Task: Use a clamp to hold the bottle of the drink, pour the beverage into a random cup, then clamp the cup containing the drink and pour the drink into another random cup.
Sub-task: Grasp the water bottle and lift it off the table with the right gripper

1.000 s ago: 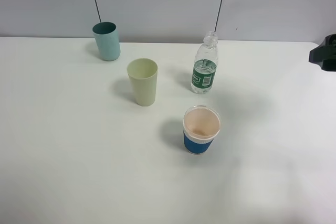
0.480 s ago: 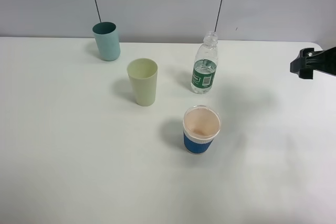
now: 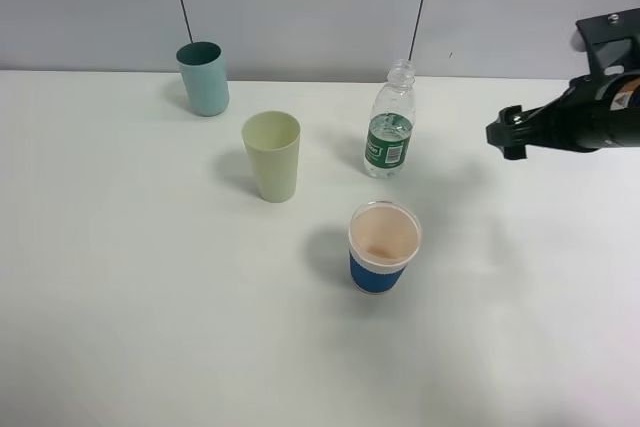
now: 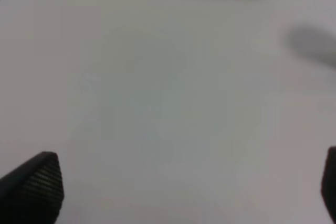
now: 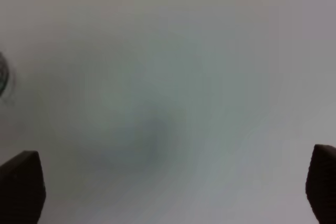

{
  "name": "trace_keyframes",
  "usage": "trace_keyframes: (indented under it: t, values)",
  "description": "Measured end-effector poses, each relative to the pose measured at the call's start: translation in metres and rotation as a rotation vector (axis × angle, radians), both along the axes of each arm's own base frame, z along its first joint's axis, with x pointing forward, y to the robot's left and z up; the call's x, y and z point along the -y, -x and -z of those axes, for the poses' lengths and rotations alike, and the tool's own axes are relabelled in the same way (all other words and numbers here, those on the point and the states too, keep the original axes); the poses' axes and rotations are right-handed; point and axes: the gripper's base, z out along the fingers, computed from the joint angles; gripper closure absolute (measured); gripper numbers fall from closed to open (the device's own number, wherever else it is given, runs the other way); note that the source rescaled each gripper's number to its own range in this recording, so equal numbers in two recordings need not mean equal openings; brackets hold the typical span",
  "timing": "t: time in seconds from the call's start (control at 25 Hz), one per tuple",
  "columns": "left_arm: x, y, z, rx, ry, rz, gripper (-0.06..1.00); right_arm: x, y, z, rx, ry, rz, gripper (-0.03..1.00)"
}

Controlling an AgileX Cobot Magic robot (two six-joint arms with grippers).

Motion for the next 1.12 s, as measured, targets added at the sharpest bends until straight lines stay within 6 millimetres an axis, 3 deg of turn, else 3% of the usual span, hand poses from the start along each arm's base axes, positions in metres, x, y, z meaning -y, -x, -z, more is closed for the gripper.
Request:
trace_keyframes:
  t: [0.56, 1.12]
  values:
    - [0.0, 0.0, 0.0, 0.0, 0.0, 0.0, -0.06, -0.042, -0.017, 0.049, 0.01, 0.06, -0.254, -0.03]
    - [0.0, 0.0, 0.0, 0.0, 0.0, 0.0, -0.06, -0.062, -0.028, 0.055, 0.247, 0.023, -0.47, -0.03]
